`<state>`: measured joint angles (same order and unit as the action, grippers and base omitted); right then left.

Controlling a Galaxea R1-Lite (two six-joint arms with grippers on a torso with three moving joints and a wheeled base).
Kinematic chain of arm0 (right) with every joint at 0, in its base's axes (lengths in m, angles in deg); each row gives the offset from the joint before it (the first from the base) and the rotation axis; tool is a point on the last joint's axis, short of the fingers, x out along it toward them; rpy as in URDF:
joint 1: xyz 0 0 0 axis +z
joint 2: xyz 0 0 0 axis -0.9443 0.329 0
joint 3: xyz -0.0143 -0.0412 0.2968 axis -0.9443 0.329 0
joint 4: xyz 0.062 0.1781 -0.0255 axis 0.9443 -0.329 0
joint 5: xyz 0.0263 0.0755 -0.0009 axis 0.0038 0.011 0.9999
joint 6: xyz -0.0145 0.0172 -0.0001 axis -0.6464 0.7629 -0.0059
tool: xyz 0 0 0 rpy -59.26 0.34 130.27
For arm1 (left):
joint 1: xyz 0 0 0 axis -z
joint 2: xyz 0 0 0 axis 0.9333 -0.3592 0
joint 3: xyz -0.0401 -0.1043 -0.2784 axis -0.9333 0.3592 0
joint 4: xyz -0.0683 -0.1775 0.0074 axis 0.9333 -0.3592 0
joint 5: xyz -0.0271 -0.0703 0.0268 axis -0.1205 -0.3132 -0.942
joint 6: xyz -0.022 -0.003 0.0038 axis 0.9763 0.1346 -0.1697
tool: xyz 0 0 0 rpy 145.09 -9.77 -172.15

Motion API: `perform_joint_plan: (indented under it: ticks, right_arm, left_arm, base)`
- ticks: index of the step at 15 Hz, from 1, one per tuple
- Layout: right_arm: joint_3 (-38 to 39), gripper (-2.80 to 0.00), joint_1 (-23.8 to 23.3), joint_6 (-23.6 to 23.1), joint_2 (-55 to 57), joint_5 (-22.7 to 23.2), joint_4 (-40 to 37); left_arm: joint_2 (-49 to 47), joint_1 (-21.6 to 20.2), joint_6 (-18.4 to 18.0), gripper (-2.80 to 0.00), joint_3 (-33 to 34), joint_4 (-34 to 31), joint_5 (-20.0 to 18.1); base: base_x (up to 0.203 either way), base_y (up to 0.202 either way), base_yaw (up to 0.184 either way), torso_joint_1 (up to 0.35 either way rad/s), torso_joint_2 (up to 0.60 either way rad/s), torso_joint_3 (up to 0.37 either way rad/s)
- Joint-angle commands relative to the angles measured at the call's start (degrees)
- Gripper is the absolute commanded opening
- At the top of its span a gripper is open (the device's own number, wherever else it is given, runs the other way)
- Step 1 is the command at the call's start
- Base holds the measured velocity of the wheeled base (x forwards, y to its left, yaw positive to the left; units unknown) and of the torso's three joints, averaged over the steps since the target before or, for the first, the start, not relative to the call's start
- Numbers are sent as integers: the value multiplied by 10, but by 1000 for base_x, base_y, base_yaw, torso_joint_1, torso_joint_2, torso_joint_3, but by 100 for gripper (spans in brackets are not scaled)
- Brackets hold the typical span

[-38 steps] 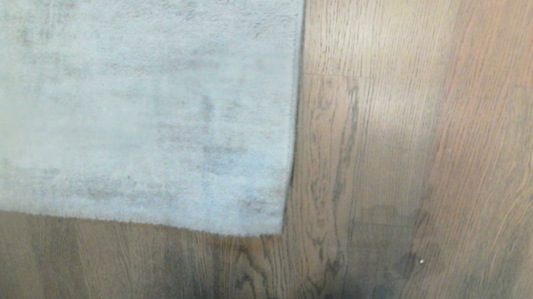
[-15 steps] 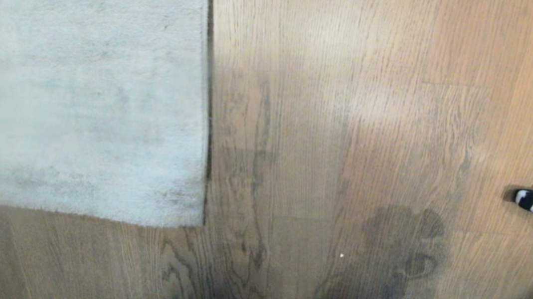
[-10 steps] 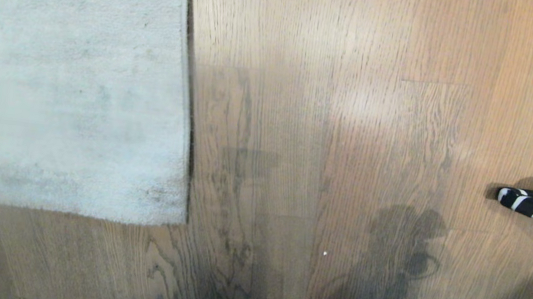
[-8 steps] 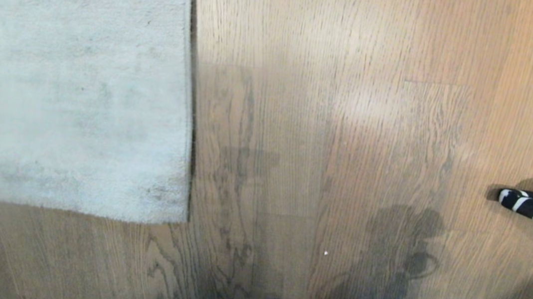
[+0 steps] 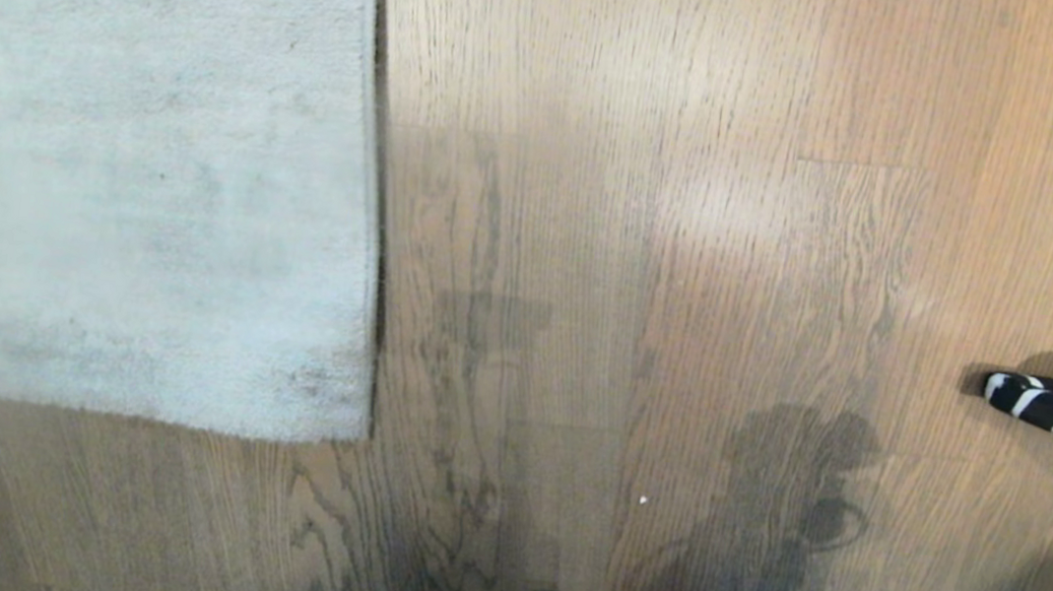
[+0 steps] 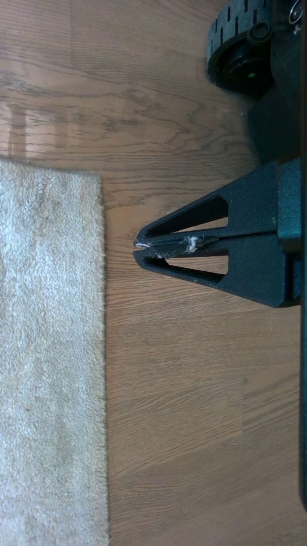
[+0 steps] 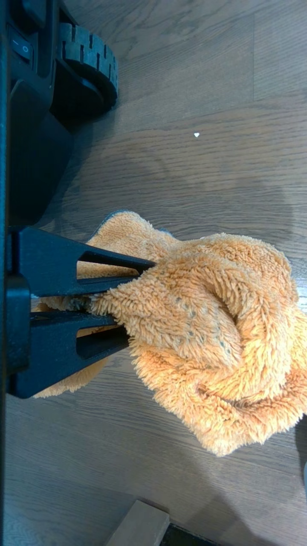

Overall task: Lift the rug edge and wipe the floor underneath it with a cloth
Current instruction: Put down the rag

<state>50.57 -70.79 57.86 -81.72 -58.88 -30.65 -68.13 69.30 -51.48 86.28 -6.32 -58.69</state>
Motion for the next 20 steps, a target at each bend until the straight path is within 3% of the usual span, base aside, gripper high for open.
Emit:
perform_joint_plan:
  ticks: [1, 16, 20]
  right_arm:
    - [0, -280, 0, 0, 1, 0, 0]
    - [-1, -280, 0, -1, 1, -1, -3]
    - [-30, -280, 0, -27, 8, 9, -32]
  left_arm:
    - [0, 0, 0, -280, 0, 0, 0]
    - [0, 0, 0, -280, 0, 0, 0]
    - [0, 0, 0, -280, 0, 0, 0]
  base:
    - [0, 0, 0, 0, 0, 0]
    - [0, 0, 0, 0, 0, 0]
    - [0, 0, 0, 0, 0, 0]
